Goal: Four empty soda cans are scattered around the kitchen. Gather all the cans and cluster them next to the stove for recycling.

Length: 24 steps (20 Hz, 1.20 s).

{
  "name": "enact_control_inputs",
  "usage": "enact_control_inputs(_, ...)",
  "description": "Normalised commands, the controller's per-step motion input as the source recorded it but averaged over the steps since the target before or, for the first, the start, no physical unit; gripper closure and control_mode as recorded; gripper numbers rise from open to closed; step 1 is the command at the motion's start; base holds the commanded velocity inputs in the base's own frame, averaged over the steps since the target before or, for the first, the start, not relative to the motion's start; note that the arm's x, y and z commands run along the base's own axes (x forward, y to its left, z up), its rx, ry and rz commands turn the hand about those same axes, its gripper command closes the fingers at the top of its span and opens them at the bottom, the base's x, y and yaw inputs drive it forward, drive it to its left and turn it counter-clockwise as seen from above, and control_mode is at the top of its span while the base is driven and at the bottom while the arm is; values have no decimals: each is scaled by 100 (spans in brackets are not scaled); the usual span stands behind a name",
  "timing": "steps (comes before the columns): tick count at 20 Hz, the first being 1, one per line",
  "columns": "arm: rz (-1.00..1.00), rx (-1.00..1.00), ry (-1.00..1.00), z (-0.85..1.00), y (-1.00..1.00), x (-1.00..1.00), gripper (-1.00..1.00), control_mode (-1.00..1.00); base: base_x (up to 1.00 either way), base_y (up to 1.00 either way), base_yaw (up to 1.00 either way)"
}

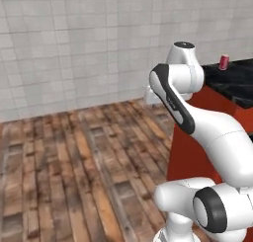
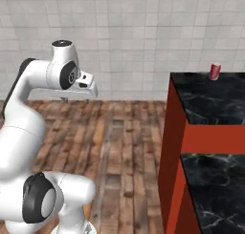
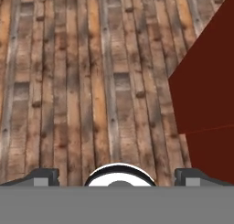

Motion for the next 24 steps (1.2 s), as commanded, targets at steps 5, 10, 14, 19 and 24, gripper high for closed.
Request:
enact_control_inputs(5, 0, 0, 0, 0, 0, 0, -100, 100, 45, 5, -45)
enact_control_inputs(10, 0, 0, 0, 0, 0, 0, -100, 100, 45, 8, -47)
enact_control_inputs(14, 0, 0, 0, 0, 0, 0, -100, 100, 45, 10, -47)
enact_control_inputs(19, 0, 0, 0, 0, 0, 0, -100, 100, 48, 14, -46)
enact_control_inputs(24, 0, 0, 0, 0, 0, 0, -100, 100, 47, 13, -46)
